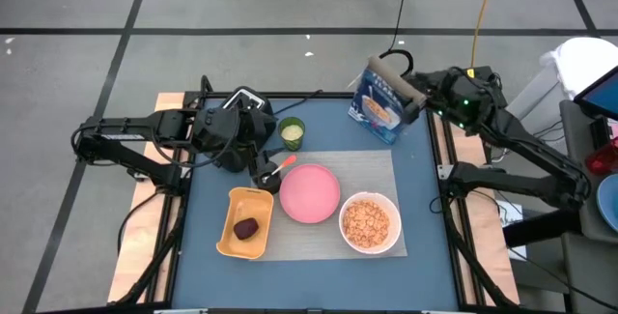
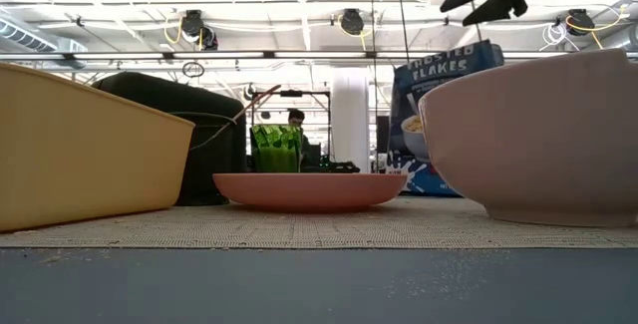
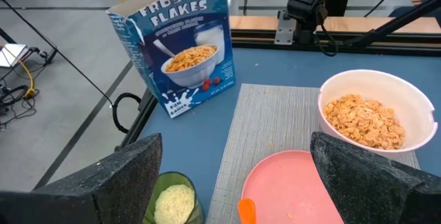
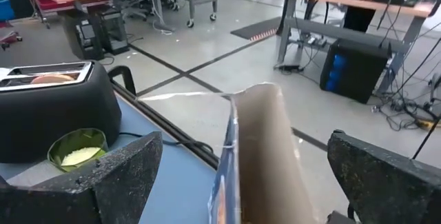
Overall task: Arrange a breakfast setting
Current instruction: Put the bagel on the pink plate
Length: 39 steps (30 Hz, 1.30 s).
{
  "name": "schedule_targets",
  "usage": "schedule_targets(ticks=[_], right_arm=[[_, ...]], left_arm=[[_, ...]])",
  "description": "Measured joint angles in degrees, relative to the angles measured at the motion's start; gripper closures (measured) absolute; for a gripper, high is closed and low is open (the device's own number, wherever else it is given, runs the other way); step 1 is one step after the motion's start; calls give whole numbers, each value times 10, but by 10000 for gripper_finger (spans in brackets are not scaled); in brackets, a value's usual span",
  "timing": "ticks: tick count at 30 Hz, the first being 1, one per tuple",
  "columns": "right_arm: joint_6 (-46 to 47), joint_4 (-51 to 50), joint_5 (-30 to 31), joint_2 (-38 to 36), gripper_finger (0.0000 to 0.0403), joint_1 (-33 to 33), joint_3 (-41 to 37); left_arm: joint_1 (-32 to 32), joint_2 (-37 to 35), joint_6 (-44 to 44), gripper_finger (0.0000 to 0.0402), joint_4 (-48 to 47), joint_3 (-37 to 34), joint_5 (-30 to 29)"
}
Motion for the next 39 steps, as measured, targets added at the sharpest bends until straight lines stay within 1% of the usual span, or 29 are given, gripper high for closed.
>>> schedule_targets(ticks=[13,16,19,23,25,27,31,39], right_arm=[[-1,-1,-9,-11,5,1,0],[-1,1,-58,-10,5,2,0],[3,8,-137,-10,5,2,0],[8,19,-237,-10,5,9,0],[13,22,-262,-10,5,21,0],[22,23,-272,-9,5,35,0],[35,30,-272,-4,5,71,-5],[35,89,-273,0,5,145,-59]], left_arm=[[0,1,0,30,3,0,0],[0,4,-5,30,1,0,0],[1,9,-12,30,12,0,-8],[8,11,-33,30,15,0,-64],[16,10,-54,30,16,0,-92],[28,10,-76,33,16,0,-112],[64,10,-123,56,16,0,-120],[162,10,-164,131,-35,0,-119]])
